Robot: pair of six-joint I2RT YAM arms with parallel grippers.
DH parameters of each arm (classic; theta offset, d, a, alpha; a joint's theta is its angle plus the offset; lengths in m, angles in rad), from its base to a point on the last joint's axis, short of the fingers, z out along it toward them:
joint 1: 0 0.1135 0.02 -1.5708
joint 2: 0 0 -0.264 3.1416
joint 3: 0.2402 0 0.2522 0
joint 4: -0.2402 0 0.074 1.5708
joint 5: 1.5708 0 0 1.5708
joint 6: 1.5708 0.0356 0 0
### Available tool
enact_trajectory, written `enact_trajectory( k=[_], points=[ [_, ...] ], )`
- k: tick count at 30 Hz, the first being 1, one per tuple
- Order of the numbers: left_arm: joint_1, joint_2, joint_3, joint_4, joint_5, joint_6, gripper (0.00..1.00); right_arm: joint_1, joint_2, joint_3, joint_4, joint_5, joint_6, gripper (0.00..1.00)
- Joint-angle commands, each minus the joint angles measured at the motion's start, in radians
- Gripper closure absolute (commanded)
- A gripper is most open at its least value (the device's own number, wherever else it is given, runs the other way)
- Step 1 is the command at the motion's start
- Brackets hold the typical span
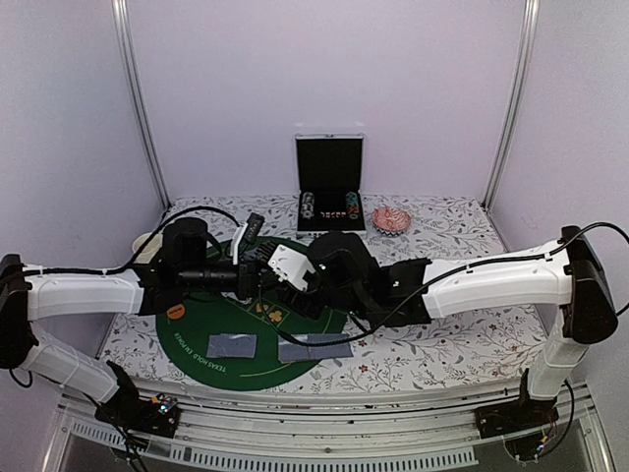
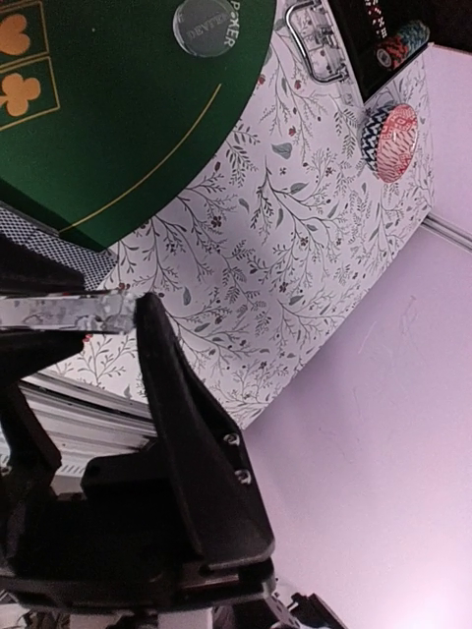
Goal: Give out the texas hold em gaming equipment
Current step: Pass from the right arm to the left, then place the all-in button in the big blind area.
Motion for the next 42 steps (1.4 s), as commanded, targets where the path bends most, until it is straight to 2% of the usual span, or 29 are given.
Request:
enact_trajectory(
  k=[1,3,8,14,19,23,29,34,40,41,42],
  points=[
    [-0.024,-0.024,0.013,0.018,0.056,0.050,1.00,0.005,-0.004,0.002,0.053,0.016,0.001,0.55],
    [-0.021,-0.044,0.000,-0.009,0.029,0.053,1.00,0.005,-0.009,-0.005,0.046,0.027,0.004,0.50],
    [0.052,-0.130,-0.061,-0.124,-0.175,-0.007,1.00,0.006,-0.063,-0.058,0.053,0.051,0.035,0.01],
    [0.229,-0.257,-0.187,-0.272,-0.258,-0.207,1.00,0.003,-0.128,-0.144,0.070,0.045,0.073,0.01],
    [0.390,-0.338,-0.289,-0.462,-0.228,-0.330,1.00,0.004,-0.155,-0.193,0.065,0.035,0.095,0.01],
    [0.534,-0.433,-0.371,-0.532,-0.198,-0.372,1.00,0.004,-0.171,-0.225,0.063,0.032,0.109,0.01],
    [0.641,-0.519,-0.415,-0.636,-0.228,-0.409,1.00,0.003,-0.213,-0.266,0.067,0.036,0.131,0.01],
    [0.717,-0.469,-0.438,-0.693,-0.168,-0.395,1.00,0.003,-0.232,-0.273,0.064,0.038,0.135,0.01],
    [0.756,-0.461,-0.446,-0.719,-0.229,-0.381,1.00,0.001,-0.240,-0.257,0.046,0.039,0.150,0.01],
    [0.756,-0.466,-0.443,-0.734,-0.250,-0.380,0.92,-0.001,-0.236,-0.242,0.027,0.031,0.160,0.01],
    [0.757,-0.476,-0.440,-0.748,-0.270,-0.383,0.75,-0.006,-0.228,-0.224,-0.001,0.024,0.179,0.01]
  ],
)
